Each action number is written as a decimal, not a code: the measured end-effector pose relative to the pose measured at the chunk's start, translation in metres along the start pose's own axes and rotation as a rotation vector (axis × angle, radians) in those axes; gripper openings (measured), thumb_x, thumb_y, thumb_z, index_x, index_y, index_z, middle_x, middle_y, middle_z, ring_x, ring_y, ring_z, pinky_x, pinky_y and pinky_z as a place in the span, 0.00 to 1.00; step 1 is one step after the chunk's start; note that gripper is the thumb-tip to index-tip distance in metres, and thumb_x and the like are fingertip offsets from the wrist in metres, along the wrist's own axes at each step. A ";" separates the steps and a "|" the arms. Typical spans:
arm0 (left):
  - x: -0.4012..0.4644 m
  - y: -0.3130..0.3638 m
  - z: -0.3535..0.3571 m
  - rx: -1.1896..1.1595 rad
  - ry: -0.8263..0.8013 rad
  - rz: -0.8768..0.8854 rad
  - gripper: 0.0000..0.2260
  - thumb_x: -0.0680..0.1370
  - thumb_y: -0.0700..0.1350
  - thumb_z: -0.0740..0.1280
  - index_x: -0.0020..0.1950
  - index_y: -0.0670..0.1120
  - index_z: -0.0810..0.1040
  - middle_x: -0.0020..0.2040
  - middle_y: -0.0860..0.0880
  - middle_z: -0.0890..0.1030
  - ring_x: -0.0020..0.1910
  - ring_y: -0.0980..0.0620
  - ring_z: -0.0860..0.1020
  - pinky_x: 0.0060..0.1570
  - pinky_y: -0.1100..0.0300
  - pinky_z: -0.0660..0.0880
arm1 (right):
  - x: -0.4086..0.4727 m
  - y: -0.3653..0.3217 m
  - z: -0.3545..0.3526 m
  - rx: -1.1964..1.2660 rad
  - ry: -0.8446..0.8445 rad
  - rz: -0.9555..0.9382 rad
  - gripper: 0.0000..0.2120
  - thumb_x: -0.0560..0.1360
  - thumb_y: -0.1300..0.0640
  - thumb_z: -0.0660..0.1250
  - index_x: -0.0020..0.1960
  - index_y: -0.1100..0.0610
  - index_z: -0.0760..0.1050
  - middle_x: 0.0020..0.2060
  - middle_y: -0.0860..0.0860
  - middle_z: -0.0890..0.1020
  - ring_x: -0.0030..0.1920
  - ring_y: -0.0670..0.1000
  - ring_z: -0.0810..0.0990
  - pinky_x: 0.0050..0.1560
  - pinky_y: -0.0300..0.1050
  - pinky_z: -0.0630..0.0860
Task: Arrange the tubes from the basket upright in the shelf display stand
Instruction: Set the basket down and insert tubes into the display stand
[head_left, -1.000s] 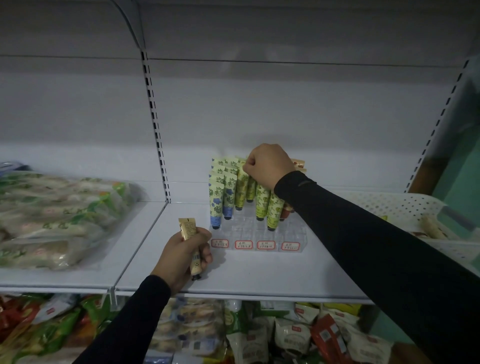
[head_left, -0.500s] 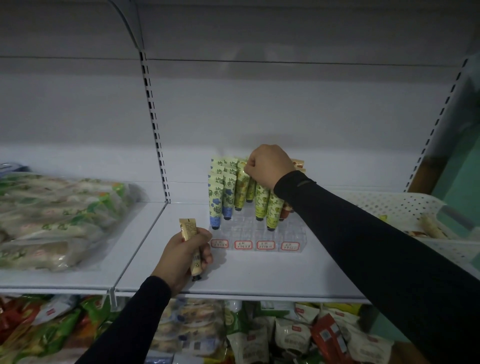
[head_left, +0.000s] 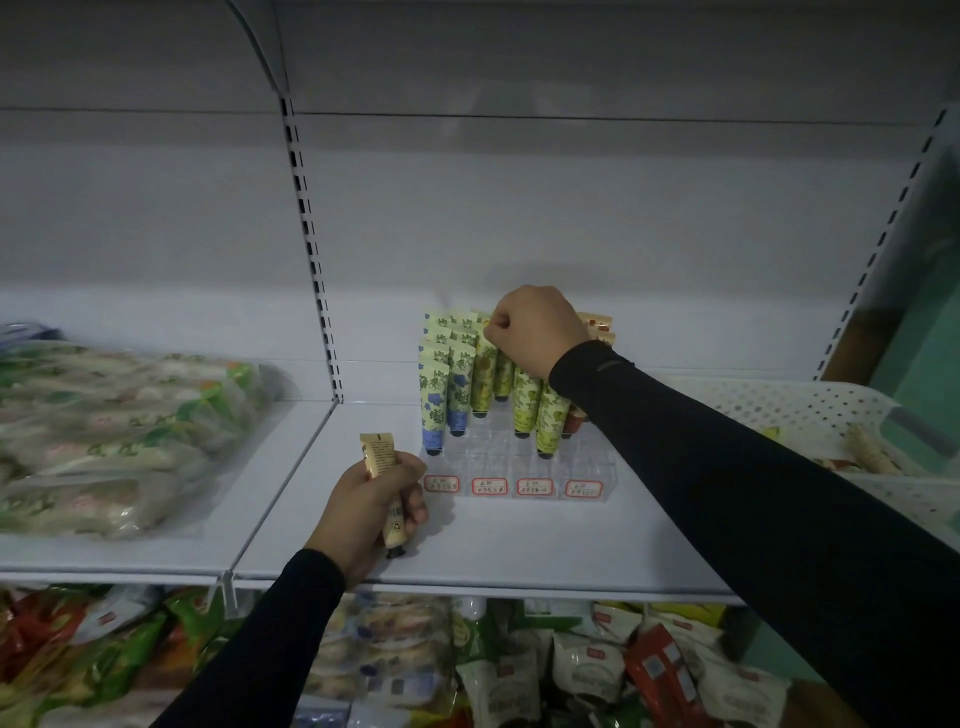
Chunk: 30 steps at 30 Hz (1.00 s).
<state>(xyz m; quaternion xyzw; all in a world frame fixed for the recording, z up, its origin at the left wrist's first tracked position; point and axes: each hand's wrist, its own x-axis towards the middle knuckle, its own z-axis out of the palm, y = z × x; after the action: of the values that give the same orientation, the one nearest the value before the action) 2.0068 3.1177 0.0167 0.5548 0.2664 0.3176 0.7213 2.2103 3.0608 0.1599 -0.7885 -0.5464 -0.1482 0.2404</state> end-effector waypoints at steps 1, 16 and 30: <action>0.000 0.000 0.000 -0.005 -0.001 0.002 0.04 0.79 0.38 0.65 0.45 0.42 0.73 0.28 0.43 0.73 0.26 0.47 0.71 0.25 0.62 0.66 | 0.000 -0.001 0.000 -0.009 0.003 -0.005 0.21 0.78 0.57 0.64 0.27 0.53 0.68 0.27 0.48 0.74 0.30 0.48 0.72 0.40 0.40 0.67; -0.003 0.002 0.002 -0.003 0.009 0.002 0.04 0.79 0.37 0.65 0.44 0.42 0.73 0.28 0.43 0.72 0.25 0.47 0.72 0.24 0.62 0.68 | -0.001 -0.003 -0.004 -0.008 -0.044 0.021 0.22 0.78 0.55 0.65 0.26 0.53 0.67 0.25 0.49 0.73 0.29 0.50 0.73 0.38 0.42 0.69; -0.012 0.016 0.007 0.052 0.000 0.039 0.04 0.79 0.38 0.65 0.46 0.42 0.71 0.29 0.42 0.73 0.28 0.47 0.69 0.24 0.61 0.63 | -0.016 0.017 -0.020 0.068 -0.004 0.054 0.18 0.78 0.49 0.64 0.42 0.61 0.82 0.40 0.55 0.85 0.39 0.54 0.82 0.42 0.44 0.78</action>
<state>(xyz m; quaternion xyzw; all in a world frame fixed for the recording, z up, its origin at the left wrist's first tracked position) 2.0010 3.1071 0.0338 0.5787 0.2634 0.3245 0.7002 2.2214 3.0323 0.1652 -0.7947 -0.5299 -0.1217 0.2699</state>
